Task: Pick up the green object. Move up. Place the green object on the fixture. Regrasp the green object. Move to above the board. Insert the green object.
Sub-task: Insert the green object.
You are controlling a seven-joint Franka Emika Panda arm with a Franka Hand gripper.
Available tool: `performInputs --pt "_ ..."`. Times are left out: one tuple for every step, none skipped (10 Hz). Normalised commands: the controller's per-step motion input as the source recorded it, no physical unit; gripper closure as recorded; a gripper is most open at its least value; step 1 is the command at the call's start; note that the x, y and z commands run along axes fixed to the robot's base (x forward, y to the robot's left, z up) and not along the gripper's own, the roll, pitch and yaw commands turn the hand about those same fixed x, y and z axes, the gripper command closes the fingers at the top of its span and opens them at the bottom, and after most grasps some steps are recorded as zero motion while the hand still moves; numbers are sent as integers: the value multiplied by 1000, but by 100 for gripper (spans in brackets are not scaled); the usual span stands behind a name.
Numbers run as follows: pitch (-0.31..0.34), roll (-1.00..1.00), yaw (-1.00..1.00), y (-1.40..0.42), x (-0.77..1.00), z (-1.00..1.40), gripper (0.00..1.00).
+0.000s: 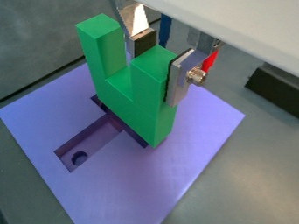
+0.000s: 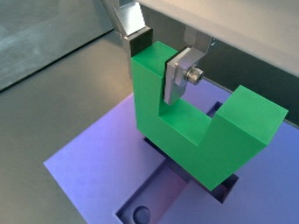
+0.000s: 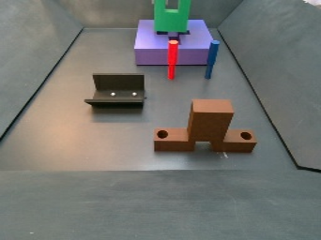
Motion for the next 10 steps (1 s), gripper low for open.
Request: performInputs --pt "-130 -84 0 0 -146 -243 100" --pt "-127 -67 0 0 -157 -234 100" --pt "-94 -10 0 0 -146 -194 100" --pt "-86 6 0 43 -309 -103 100" --pt "-84 37 -17 57 -417 -37 100" --pt "-96 39 -6 51 -429 0 100" --pt "-76 0 0 0 -234 -23 100" --pt "-70 0 0 0 -60 -106 100" --pt "-46 57 77 -57 0 -257 100" --pt "0 171 77 -143 0 -346 100"
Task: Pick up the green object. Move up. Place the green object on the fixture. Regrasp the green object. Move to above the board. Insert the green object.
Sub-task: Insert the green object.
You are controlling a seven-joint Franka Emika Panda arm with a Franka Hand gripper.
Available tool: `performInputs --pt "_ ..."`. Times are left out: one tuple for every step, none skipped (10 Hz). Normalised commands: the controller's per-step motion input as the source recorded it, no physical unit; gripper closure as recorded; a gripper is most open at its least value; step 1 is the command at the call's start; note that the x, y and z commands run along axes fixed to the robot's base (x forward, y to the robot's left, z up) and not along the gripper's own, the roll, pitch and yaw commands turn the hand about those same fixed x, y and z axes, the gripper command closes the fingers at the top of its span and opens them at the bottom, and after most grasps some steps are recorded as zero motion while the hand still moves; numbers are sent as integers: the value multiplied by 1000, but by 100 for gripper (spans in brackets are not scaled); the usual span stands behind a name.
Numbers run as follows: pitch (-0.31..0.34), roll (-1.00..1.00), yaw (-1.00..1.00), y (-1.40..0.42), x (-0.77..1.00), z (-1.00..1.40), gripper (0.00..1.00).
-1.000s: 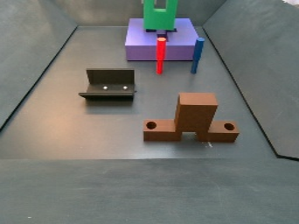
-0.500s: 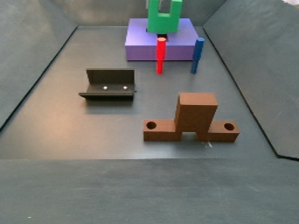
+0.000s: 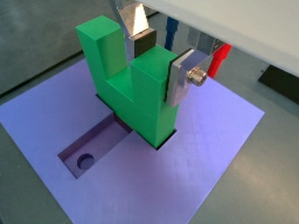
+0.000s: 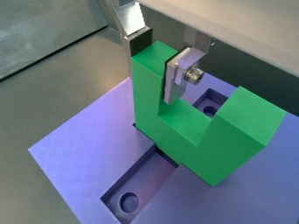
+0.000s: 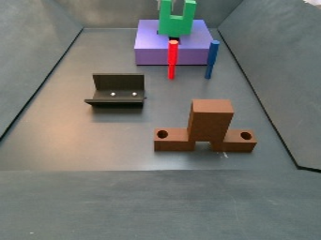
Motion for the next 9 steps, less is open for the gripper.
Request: performInputs --pt "0 214 20 -151 126 -394 100" --pt "53 200 0 -57 203 -363 100" --pt "81 190 0 -6 286 -443 100" --pt "56 179 0 0 263 -560 100" --pt "0 129 0 0 140 -634 100" --pt "0 94 0 0 60 -623 100" --pt "0 66 0 0 83 -383 100" --pt "4 0 0 0 0 0 100" --pt "0 0 0 0 0 0 100"
